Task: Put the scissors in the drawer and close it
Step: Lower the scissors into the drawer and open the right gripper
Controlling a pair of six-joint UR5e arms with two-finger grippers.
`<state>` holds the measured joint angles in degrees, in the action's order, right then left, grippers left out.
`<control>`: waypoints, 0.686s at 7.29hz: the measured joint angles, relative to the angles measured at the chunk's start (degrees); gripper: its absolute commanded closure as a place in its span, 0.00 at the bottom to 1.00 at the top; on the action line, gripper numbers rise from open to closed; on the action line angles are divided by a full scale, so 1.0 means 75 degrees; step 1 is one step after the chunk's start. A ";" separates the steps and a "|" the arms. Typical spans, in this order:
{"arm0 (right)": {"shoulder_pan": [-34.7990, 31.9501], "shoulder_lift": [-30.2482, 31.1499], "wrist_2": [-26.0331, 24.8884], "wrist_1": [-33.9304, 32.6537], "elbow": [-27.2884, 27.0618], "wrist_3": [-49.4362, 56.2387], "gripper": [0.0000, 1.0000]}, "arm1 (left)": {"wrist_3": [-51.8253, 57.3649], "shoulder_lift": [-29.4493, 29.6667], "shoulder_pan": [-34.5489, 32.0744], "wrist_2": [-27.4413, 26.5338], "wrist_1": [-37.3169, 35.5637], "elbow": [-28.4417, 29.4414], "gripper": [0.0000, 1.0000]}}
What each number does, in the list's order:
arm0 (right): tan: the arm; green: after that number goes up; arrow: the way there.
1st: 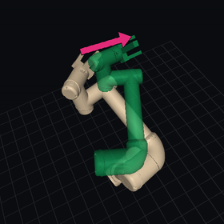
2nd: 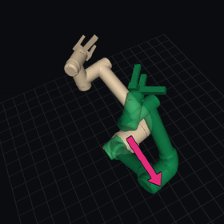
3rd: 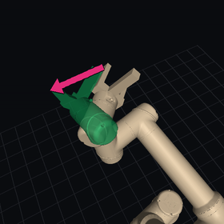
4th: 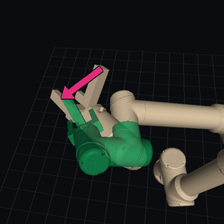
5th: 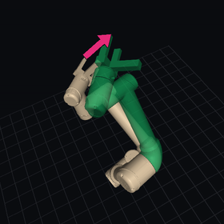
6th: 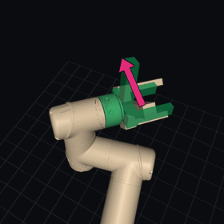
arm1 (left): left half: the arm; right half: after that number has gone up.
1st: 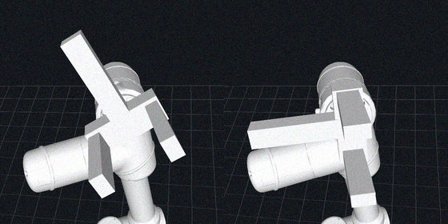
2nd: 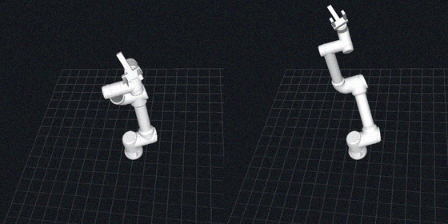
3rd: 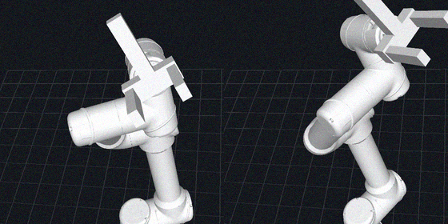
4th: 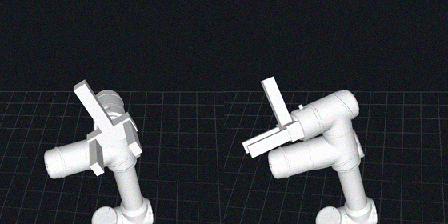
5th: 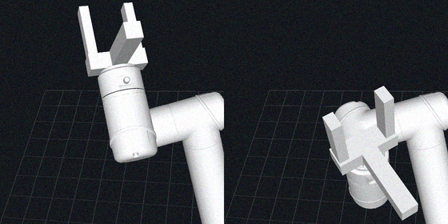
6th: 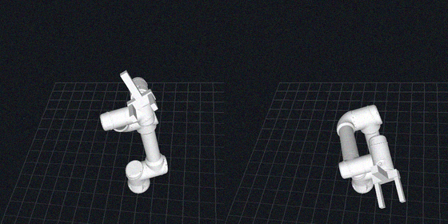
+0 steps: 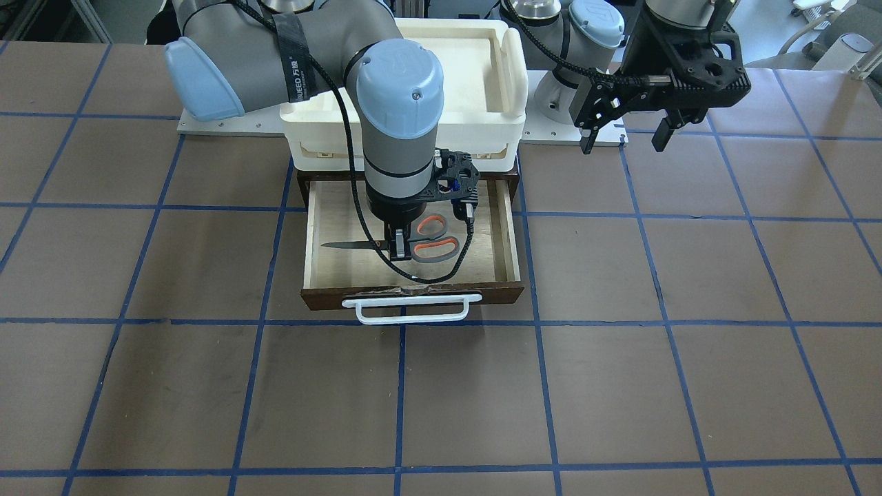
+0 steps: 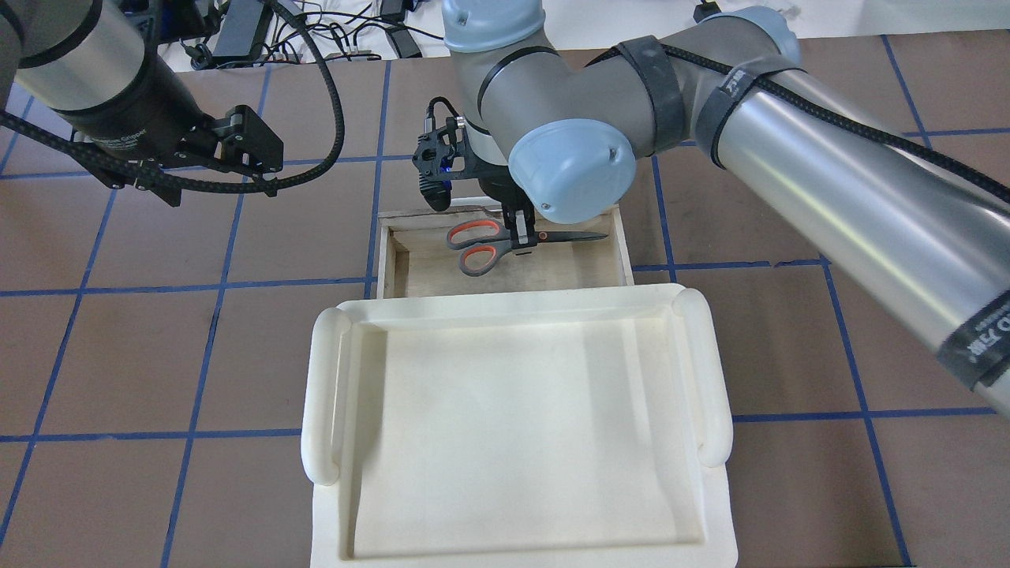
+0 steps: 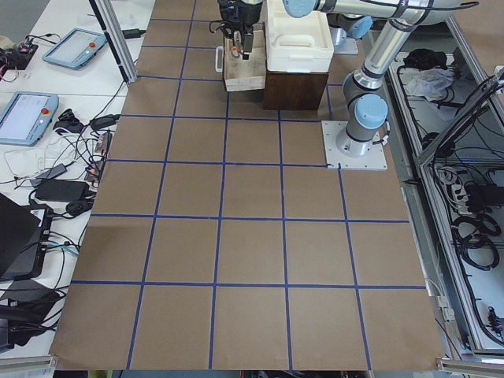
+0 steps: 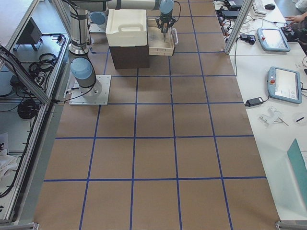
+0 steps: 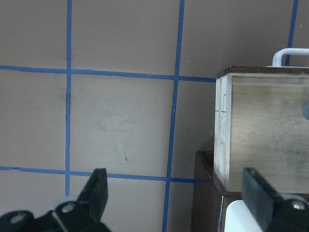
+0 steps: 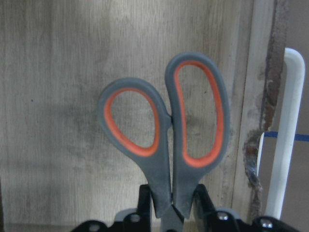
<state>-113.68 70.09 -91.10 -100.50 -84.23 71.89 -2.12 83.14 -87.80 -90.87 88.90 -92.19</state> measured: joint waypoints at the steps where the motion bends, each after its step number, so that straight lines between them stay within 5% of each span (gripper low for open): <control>1: -0.0007 -0.0067 0.0021 -0.0002 -0.0019 -0.0003 1.00 | 0.0001 0.0000 0.0000 -0.0004 0.0003 0.0002 0.00; 5: -0.0134 -0.0321 0.0138 -0.0175 -0.0031 -0.0179 1.00 | -0.0038 -0.0094 0.0002 0.0024 0.0395 0.0067 0.00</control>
<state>-114.69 67.69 -90.06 -101.81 -84.46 70.55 -2.40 82.44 -87.79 -90.69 91.86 -91.68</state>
